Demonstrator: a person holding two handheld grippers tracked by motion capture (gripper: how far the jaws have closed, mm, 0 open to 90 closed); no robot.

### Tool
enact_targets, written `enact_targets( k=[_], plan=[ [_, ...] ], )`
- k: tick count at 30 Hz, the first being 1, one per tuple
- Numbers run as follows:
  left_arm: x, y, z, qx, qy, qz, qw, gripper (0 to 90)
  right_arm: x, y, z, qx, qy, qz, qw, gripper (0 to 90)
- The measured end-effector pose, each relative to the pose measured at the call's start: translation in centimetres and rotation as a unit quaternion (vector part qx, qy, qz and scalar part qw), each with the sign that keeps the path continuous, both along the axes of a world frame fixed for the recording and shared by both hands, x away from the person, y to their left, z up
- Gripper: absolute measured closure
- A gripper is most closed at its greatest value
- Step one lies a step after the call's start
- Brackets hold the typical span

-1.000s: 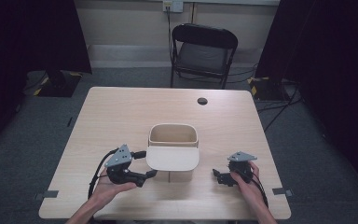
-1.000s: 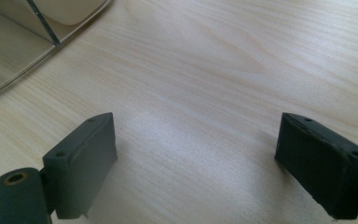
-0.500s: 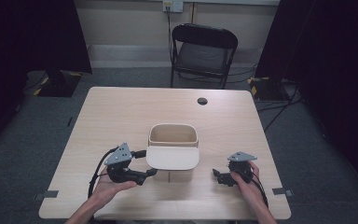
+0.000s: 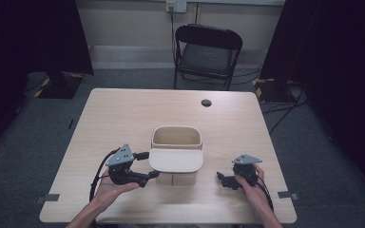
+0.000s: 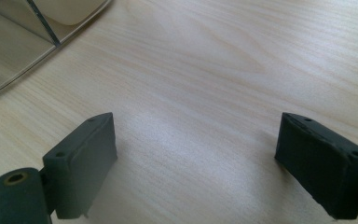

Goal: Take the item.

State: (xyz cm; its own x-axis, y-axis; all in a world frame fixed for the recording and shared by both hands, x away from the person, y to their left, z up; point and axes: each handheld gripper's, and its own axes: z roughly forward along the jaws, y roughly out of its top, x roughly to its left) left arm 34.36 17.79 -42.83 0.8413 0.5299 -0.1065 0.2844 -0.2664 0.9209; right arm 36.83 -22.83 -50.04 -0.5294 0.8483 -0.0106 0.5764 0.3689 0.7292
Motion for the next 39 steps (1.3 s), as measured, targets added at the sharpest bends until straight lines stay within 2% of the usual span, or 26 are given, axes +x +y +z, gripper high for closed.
enact_targets(
  k=[2, 4, 6, 10, 17, 21, 31, 39],
  plan=[
    [0.0, 0.0, 0.1, 0.002, 0.002, 0.0, 1.0, 20.5, 0.0, 0.0, 0.0, 0.0, 0.0, 0.0, 1.0, 11.6],
    [0.1, 0.1, 0.3, 0.004, -0.005, 0.003, 1.0, 20.3, 0.0, 0.0, 0.0, 0.0, 0.0, 0.0, 1.0, 11.6],
    [0.2, 0.3, 0.5, -0.006, -0.01, 0.007, 0.9999, 20.5, 0.0, 0.0, 0.0, 0.0, 0.0, 0.0, 1.0, 11.6],
    [0.3, 0.5, 0.7, -0.004, -0.014, 0.012, 0.9998, 21.1, 0.0, 0.0, 0.0, 0.0, 0.0, 0.0, 1.0, 11.6],
    [0.3, 0.6, 1.1, -0.007, -0.017, 0.003, 0.9998, 28.1, 0.0, 0.0, 0.0, 0.0, 0.0, 0.0, 1.0, 11.6],
    [0.4, 0.5, 1.2, -0.013, -0.006, -0.002, 0.9999, 29.8, 0.0, 0.0, 0.0, 0.0, 0.0, 0.0, 1.0, 11.6],
    [0.7, 0.6, 1.8, -0.011, -0.006, -0.01, 0.9999, 30.2, 0.0, 0.0, 0.0, 0.0, 0.0, -0.001, 1.0, 11.6],
    [1.1, 0.6, 1.9, -0.01, 0.002, -0.012, 0.9999, 28.9, 0.0, 0.0, 0.0, 0.0, 0.0, -0.002, 1.0, 11.6]
  ],
)
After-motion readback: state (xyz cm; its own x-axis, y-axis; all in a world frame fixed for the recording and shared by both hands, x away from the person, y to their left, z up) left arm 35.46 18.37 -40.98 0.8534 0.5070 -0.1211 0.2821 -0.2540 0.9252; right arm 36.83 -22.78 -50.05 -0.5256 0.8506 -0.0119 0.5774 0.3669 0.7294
